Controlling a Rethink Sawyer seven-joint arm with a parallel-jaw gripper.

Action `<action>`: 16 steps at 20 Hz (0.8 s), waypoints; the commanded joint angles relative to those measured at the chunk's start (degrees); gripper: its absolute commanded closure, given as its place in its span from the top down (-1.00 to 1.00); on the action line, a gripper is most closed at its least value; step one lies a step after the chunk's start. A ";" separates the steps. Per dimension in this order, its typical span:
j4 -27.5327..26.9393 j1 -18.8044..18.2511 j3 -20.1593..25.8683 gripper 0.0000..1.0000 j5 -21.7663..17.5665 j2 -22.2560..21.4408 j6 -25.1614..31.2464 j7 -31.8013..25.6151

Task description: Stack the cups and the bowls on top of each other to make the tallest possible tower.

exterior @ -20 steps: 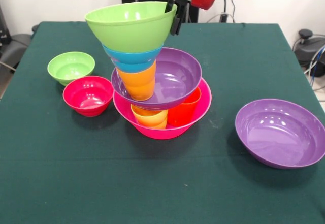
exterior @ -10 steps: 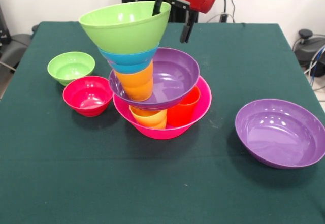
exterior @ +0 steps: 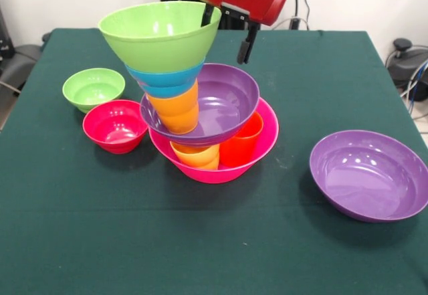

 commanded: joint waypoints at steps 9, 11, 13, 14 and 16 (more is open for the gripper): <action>-0.18 -0.09 3.10 1.00 -1.59 2.96 -3.60 -10.54; 0.34 -0.23 3.14 1.00 -1.61 2.83 -4.02 -10.64; -0.25 -0.12 3.23 1.00 -1.56 3.04 -3.64 -10.72; -0.20 -0.17 3.28 1.00 -1.41 3.06 -3.60 -10.71; -0.07 -0.25 3.32 1.00 -1.15 3.14 -3.55 -10.54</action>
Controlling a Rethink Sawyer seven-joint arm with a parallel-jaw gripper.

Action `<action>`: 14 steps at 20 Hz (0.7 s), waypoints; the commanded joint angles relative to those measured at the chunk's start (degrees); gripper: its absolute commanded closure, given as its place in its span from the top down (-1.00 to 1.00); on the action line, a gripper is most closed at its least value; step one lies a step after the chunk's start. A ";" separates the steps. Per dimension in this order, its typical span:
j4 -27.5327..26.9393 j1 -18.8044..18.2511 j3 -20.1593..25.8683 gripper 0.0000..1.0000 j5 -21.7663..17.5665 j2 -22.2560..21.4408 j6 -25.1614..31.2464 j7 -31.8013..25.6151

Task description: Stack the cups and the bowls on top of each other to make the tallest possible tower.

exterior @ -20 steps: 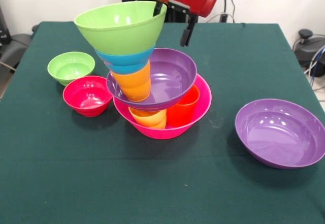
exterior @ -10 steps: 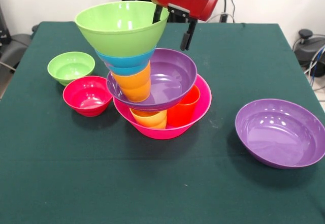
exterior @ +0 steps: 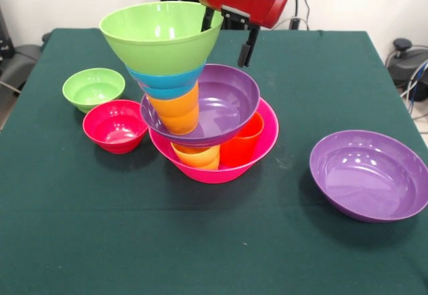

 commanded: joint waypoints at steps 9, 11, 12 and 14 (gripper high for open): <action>0.96 -0.57 3.32 1.00 -1.04 2.01 -2.63 -11.00; 0.78 -0.83 3.41 1.00 -1.01 1.59 -1.91 -11.83; 0.49 -0.92 3.47 1.00 -0.95 1.62 -1.51 -12.12; 0.37 -0.96 3.51 1.00 -0.97 1.50 -1.18 -12.34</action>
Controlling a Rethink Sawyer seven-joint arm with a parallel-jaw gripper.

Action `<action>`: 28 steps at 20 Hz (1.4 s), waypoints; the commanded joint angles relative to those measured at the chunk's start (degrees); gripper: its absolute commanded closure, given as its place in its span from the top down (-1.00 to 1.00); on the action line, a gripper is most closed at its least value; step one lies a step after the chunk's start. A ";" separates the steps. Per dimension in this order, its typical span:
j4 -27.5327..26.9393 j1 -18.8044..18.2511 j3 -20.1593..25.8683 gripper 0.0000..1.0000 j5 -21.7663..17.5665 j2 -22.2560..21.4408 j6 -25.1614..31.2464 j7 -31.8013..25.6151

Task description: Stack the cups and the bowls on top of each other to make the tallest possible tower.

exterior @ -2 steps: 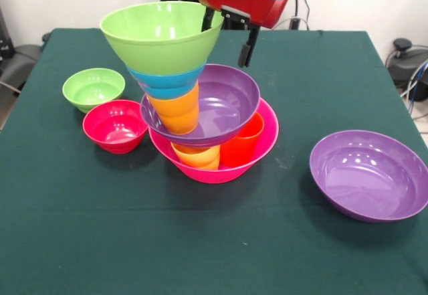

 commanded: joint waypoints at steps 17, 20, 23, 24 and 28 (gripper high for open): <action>-0.75 -0.83 3.40 1.00 -1.01 -0.55 2.85 -14.43; -0.37 -0.70 3.36 1.00 -0.79 -0.99 3.12 -14.23; -0.50 -0.61 3.33 1.00 -0.67 -1.64 4.18 -14.64; -0.50 -0.58 3.32 1.00 -0.62 -1.91 4.53 -14.80; -0.39 -0.44 3.22 1.00 -0.59 -2.25 4.91 -14.65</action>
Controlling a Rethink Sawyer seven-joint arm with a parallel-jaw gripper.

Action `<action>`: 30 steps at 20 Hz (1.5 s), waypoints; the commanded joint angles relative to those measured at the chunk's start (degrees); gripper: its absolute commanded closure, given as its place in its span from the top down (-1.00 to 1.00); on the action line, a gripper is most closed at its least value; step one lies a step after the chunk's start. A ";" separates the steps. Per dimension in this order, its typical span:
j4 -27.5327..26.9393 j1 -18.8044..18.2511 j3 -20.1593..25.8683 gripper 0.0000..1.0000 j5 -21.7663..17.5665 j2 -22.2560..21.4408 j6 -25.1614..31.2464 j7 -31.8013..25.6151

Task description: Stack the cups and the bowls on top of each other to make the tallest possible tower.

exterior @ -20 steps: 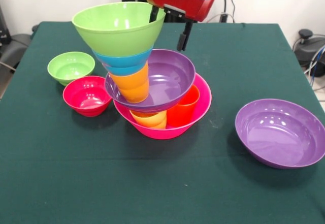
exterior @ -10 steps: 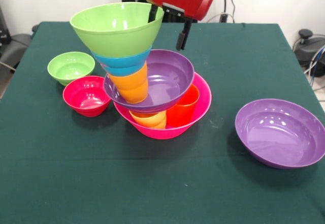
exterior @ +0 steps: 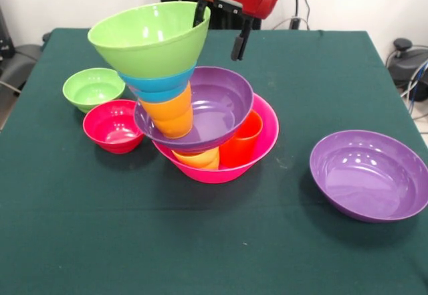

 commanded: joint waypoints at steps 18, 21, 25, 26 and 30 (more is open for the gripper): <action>1.73 -1.98 5.66 1.00 -0.52 2.42 -1.63 -15.19; 2.00 -2.40 6.25 -1.00 -1.29 2.35 -2.66 -15.13; 1.88 -2.36 6.18 -1.00 -1.95 2.28 -2.97 -14.31; 1.42 -2.25 6.12 -1.00 -1.89 2.50 -2.20 -14.09; 0.69 -2.46 6.61 -1.00 -1.86 3.31 -2.20 -14.38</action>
